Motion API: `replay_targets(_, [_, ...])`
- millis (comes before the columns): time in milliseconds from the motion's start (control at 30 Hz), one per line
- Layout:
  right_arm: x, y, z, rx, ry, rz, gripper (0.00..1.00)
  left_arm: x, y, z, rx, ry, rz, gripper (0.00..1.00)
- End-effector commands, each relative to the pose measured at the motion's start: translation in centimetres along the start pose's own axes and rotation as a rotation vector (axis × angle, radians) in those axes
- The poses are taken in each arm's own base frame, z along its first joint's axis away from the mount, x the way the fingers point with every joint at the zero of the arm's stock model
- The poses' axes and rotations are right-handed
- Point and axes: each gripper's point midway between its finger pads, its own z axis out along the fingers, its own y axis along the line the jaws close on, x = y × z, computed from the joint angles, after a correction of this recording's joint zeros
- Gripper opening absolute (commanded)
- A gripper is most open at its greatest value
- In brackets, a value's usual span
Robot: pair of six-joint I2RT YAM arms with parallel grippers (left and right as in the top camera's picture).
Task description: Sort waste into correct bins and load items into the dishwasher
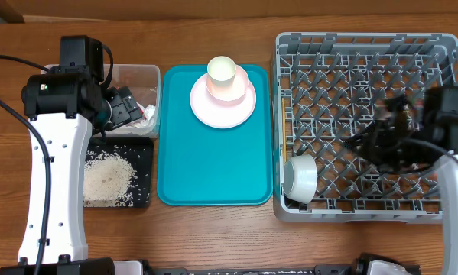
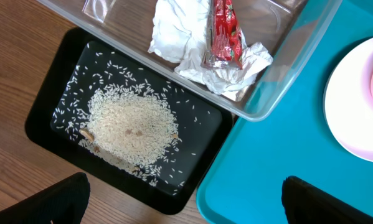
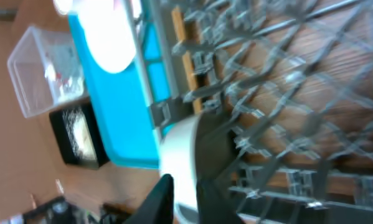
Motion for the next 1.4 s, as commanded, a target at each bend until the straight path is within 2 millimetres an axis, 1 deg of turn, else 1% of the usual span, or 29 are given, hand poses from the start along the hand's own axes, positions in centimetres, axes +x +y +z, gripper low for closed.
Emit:
replay_targets(0, [2.0, 3.3, 0.9, -0.008, 0.053, -0.138, 0.08, -0.3, 0.0, -0.1, -0.003, -0.009, -0.004, 1.00])
replay_targets(33, [2.7, 3.7, 1.5, 0.008, 0.077, -0.175, 0.06, -0.3, 0.0, -0.1, -0.003, -0.009, -0.004, 1.00])
replay_targets(100, [3.9, 4.1, 2.6, 0.068, 0.114, -0.212, 0.05, -0.3, 0.0, -0.1, -0.003, -0.009, -0.004, 1.00])
replay_targets(200, [5.1, 3.6, 3.8, 0.184, 0.127, -0.201, 0.05, -0.3, 0.0, -0.1, -0.003, -0.009, -0.004, 1.00])
replay_targets(267, [5.7, 3.4, 4.6, 0.232, 0.131, -0.198, 0.05, -0.3, 0.0, -0.1, -0.003, -0.009, -0.004, 1.00])
replay_targets(400, [7.3, 3.9, 6.2, 0.247, 0.160, -0.226, 0.05, -0.3, 0.0, -0.1, -0.003, -0.009, -0.004, 1.00])
replay_targets(500, [8.1, 4.0, 7.5, 0.241, 0.172, -0.256, 0.05, -0.3, 0.0, -0.1, -0.003, -0.009, -0.004, 1.00])
replay_targets(600, [8.6, 3.4, 8.5, 0.256, 0.176, -0.248, 0.06, -0.3, 0.0, -0.1, -0.003, -0.009, -0.004, 1.00])
replay_targets(700, [8.8, 2.5, 8.9, 0.277, 0.180, -0.242, 0.06, -0.3, 0.0, -0.1, -0.003, -0.009, -0.004, 1.00])
replay_targets(900, [7.7, -0.7, 7.8, 0.470, 0.104, -0.161, 0.07, -0.3, 0.0, -0.1, -0.003, -0.009, -0.004, 1.00])
replay_targets(933, [7.5, -0.9, 7.7, 0.486, 0.095, -0.157, 0.07, -0.3, 0.0, -0.1, -0.003, -0.009, -0.004, 1.00])
replay_targets(1000, [7.4, -0.8, 7.5, 0.486, 0.088, -0.160, 0.07, -0.3, 0.0, -0.1, -0.003, -0.009, -0.004, 1.00])
replay_targets(1067, [7.0, -0.3, 7.3, 0.475, 0.074, -0.165, 0.09, -0.3, 0.0, -0.1, -0.003, -0.009, -0.004, 1.00])
replay_targets(1200, [5.2, 2.3, 6.4, 0.419, 0.011, -0.213, 0.12, -0.3, 0.0, -0.1, -0.003, -0.009, -0.004, 1.00])
replay_targets(1300, [2.9, 5.1, 6.1, 0.338, -0.081, -0.280, 0.15, -0.3, 0.0, -0.1, -0.003, -0.009, -0.004, 1.00])
replay_targets(1367, [1.6, 6.3, 6.3, 0.295, -0.136, -0.312, 0.16, -0.3, 0.0, -0.1, -0.003, -0.009, -0.004, 1.00])
